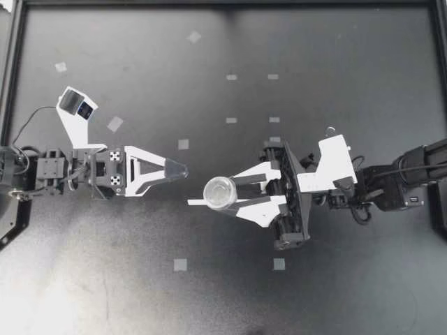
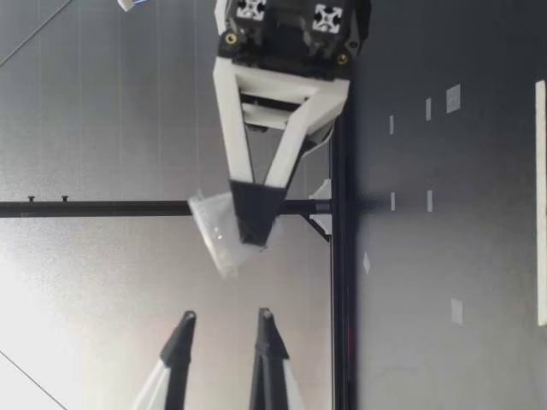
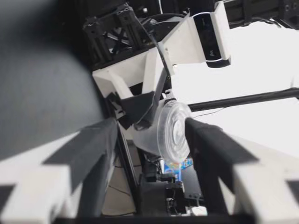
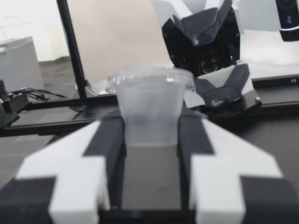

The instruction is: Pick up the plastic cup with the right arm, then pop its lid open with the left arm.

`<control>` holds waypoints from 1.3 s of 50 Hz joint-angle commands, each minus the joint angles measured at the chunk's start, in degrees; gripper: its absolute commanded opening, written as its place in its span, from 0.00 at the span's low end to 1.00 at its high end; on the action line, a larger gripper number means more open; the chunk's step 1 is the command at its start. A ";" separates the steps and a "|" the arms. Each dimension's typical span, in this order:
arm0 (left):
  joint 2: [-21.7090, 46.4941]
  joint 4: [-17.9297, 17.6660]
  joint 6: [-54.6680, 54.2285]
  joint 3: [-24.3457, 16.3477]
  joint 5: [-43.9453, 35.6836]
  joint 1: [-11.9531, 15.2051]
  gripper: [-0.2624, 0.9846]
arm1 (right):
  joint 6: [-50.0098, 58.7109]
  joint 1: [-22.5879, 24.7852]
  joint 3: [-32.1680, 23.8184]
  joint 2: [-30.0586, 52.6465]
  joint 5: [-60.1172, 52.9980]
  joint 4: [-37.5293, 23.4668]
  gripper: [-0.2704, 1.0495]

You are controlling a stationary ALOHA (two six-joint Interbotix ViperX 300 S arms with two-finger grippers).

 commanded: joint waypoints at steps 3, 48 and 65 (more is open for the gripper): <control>-0.88 0.44 0.09 -1.93 -0.53 -0.88 0.66 | -0.62 -0.53 -1.76 -0.53 0.44 -0.18 0.44; -1.14 1.76 0.26 -3.52 -1.58 -1.85 0.66 | -0.53 -1.58 -5.89 2.64 15.03 1.58 0.44; -1.14 1.76 6.24 -2.11 -1.58 -1.93 0.66 | 4.31 -1.41 -3.08 1.41 15.29 1.23 0.44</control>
